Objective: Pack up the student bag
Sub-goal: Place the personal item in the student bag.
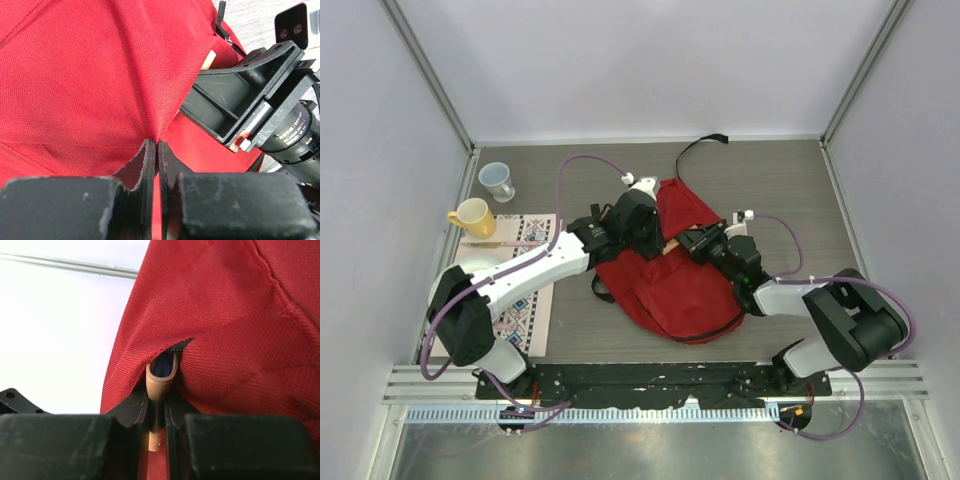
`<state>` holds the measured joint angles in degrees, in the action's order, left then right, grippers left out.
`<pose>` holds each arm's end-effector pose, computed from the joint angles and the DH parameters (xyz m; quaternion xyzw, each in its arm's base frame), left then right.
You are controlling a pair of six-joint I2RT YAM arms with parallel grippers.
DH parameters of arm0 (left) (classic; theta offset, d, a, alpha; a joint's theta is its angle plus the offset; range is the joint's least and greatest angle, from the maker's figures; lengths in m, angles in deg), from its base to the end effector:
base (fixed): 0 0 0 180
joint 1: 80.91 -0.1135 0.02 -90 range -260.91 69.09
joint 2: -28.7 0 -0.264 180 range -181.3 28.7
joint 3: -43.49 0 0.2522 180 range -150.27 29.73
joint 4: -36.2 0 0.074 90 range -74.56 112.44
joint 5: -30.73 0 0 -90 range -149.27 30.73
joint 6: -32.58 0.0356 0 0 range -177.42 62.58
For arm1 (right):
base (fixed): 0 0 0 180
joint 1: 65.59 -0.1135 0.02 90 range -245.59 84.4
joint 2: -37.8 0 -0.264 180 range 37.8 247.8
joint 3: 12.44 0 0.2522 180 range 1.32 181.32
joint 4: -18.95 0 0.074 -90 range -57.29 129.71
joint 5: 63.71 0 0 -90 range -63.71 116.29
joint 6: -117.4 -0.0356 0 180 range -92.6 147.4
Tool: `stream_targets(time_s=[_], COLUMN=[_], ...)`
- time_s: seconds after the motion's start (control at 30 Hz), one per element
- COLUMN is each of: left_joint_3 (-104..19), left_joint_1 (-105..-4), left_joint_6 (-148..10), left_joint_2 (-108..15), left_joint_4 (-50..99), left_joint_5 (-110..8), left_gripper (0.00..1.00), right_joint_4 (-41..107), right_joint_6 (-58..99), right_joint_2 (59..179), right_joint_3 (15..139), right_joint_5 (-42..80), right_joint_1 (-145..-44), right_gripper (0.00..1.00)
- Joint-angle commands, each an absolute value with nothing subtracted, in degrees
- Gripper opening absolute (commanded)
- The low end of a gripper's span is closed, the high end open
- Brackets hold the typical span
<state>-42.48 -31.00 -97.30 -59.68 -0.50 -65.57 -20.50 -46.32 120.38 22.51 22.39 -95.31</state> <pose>0.2280 -0.2648 0.2978 0.0553 0.9002 -0.2676 0.3389 0.2283 0.1331 0.1734 0.2623 0.7087 0.5297 0.3853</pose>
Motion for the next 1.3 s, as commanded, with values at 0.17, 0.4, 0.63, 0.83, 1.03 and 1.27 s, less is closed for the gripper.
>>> stream_targets(time_s=[0.17, 0.4, 0.63, 0.83, 1.03, 1.27], left_joint_3=[-44.89, -44.37, -42.78, -42.87, -42.52, -41.90], left_joint_1=[-31.08, -31.52, -32.22, -32.31, -32.40, -32.31], left_joint_6=[-96.27, -96.18, -96.01, -95.66, -95.48, -95.48], left_joint_2=[-59.28, -59.19, -58.93, -59.19, -58.66, -58.49], left_joint_4=[-1.29, -1.90, -1.46, -1.46, -1.38, -1.29], left_joint_5=[-67.44, -68.05, -67.71, -67.27, -66.74, -66.21], left_gripper=[0.09, 0.09, 0.09, 0.09, 0.10, 0.09], right_joint_4=[-26.71, -22.25, -6.16, -4.12, -6.93, -13.07], right_joint_6=[-44.41, -42.66, -36.59, -37.29, -37.91, -38.35], right_joint_2=[126.03, 126.22, 114.18, 113.38, 118.03, 121.90], right_joint_3=[29.79, 28.22, 26.81, 26.80, 29.52, 33.31], right_joint_5=[35.78, 37.02, 37.63, 35.79, 33.68, 32.97], right_joint_1=[-100.56, -101.72, -101.72, -101.63, -101.63, -101.63], right_gripper=[0.08, 0.31, 0.56, 0.43, 0.06, 0.01])
